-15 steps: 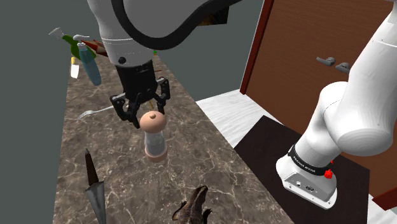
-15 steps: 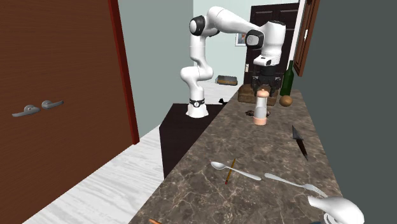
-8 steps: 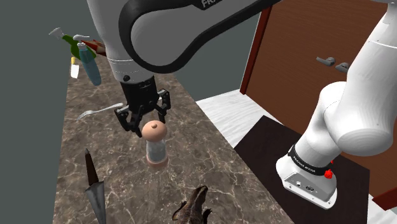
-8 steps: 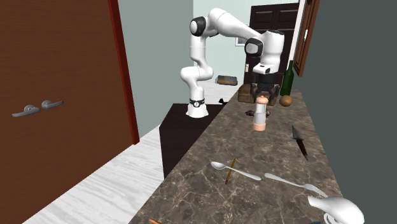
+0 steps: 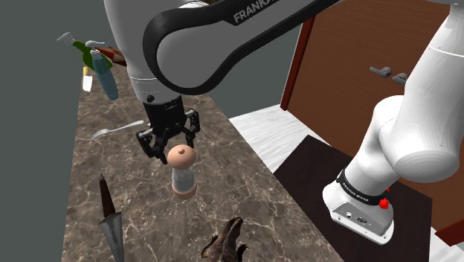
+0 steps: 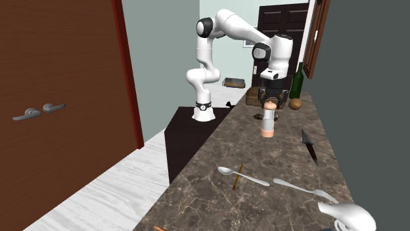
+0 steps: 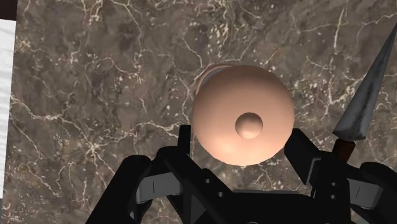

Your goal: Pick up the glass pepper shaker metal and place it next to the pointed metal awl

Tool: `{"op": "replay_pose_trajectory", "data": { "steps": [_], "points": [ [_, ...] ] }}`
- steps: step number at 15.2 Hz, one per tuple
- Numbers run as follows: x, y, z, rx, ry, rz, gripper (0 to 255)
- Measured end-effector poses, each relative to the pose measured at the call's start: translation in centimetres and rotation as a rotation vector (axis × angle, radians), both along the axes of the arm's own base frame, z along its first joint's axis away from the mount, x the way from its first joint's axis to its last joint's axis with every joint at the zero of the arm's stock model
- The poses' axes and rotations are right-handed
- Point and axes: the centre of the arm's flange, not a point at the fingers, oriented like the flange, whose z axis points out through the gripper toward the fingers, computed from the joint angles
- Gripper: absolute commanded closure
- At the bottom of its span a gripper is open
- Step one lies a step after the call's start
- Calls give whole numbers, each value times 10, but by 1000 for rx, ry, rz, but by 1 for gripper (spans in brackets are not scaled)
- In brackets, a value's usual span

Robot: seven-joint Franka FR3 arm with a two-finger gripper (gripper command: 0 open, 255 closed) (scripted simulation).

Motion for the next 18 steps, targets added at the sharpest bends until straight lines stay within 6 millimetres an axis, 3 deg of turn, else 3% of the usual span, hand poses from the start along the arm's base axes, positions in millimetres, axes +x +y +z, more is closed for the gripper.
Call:
{"op": "replay_pose_trajectory", "data": {
  "steps": [1,7,12,18],
  "points": [
    [0,0,0,0,0,0,0],
    [0,0,0,0,0,0,0],
    [3,2,45,1,-1,0,0],
    [4,0,50,0,0,0,0]
  ]
}}
